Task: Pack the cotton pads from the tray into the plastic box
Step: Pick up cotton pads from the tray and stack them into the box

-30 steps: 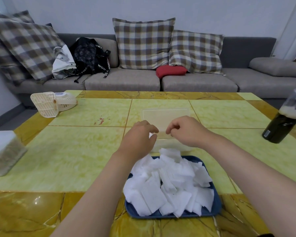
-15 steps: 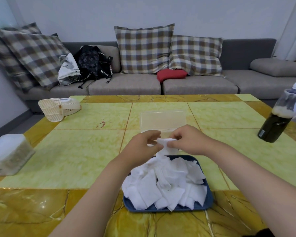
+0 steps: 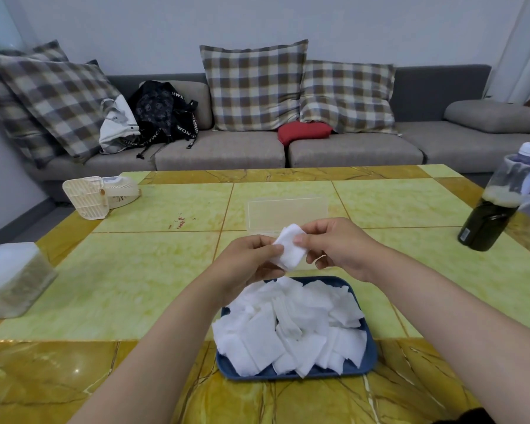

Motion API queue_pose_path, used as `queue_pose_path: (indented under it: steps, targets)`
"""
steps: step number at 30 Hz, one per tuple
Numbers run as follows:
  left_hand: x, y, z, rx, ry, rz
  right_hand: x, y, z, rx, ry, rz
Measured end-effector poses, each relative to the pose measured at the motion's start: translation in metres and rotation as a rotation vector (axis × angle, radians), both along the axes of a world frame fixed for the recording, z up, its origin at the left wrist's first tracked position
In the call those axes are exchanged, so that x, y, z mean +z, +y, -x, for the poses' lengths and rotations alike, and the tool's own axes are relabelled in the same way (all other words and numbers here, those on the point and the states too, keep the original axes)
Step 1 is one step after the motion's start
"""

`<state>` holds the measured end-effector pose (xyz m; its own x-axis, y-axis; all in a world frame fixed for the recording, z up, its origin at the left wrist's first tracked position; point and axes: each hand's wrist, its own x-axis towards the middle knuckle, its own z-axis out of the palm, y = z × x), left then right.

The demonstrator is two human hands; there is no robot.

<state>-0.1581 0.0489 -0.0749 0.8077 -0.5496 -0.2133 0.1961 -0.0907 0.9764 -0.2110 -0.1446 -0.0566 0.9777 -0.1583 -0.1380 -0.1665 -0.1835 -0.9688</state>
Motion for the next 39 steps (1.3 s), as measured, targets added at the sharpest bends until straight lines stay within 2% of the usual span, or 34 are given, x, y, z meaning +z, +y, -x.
queue_pose_path:
  steps: [3,6,11,16,19,23,27,33,37,39]
  targets:
    - [0.002,0.0,0.001,-0.038,0.051,0.039,0.0,0.002,0.002,0.036,-0.024,0.097]
    - [0.0,0.0,0.0,0.022,0.077,0.035,-0.001,0.005,0.003,0.035,-0.089,0.165]
    - [-0.002,0.001,-0.001,0.071,0.2,0.081,-0.005,0.01,0.002,0.012,-0.226,0.193]
    - [-0.001,-0.002,-0.002,0.173,0.375,0.216,-0.008,0.012,-0.004,-0.03,-0.347,0.188]
    - [-0.004,-0.001,-0.004,0.209,0.302,0.161,-0.004,0.01,-0.005,-0.033,-0.331,0.165]
    - [-0.006,-0.001,-0.005,0.244,0.187,0.106,0.005,0.002,-0.002,0.082,-0.249,0.172]
    - [-0.006,-0.004,-0.002,0.167,0.072,0.044,0.006,0.005,0.002,0.161,-0.168,0.232]
    - [-0.003,-0.007,0.005,0.134,0.094,0.051,0.0,0.013,-0.004,0.097,-0.21,0.335]
    - [-0.002,-0.006,0.006,0.133,0.121,0.06,-0.004,0.016,-0.005,0.079,-0.227,0.576]
    - [-0.002,-0.005,0.006,0.118,0.139,0.075,-0.005,0.017,-0.005,0.06,-0.245,0.627]
